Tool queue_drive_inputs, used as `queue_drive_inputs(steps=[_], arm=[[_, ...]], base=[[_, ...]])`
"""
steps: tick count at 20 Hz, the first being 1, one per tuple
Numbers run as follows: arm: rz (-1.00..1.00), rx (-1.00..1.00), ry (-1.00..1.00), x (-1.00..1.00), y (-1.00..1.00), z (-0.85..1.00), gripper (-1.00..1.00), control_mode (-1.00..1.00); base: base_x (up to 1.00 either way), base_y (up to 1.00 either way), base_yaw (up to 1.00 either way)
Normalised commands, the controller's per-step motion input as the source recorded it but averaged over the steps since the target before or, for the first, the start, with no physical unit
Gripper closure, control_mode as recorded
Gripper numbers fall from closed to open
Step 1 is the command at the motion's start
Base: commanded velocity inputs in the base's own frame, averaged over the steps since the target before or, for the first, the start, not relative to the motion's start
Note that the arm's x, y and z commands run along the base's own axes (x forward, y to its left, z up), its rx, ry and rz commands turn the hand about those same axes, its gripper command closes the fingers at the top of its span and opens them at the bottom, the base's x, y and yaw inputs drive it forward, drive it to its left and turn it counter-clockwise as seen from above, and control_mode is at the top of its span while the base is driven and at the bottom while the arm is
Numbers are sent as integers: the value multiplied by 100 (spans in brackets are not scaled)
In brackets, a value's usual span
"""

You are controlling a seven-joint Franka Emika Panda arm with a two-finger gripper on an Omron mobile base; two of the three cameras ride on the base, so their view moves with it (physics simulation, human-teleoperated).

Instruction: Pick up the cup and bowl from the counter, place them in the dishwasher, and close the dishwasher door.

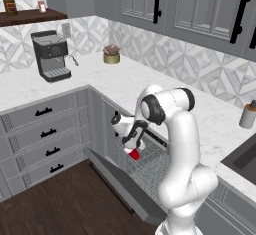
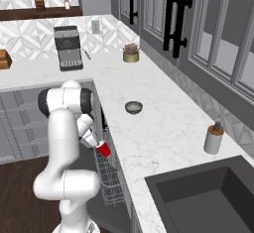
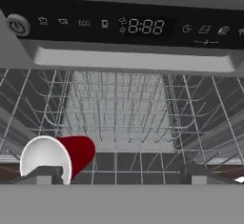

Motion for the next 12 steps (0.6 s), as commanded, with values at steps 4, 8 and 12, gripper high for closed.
queue_drive_inputs(steps=[4, 8, 12], arm=[[-3, 11, -11, -55, 11, 95, -100, -100], [-10, 16, -4, -43, 17, 99, -100, -100], [-7, 13, -5, -18, -1, 99, -100, -100]], base=[[0, 0, 0], [0, 0, 0], [0, 0, 0]])
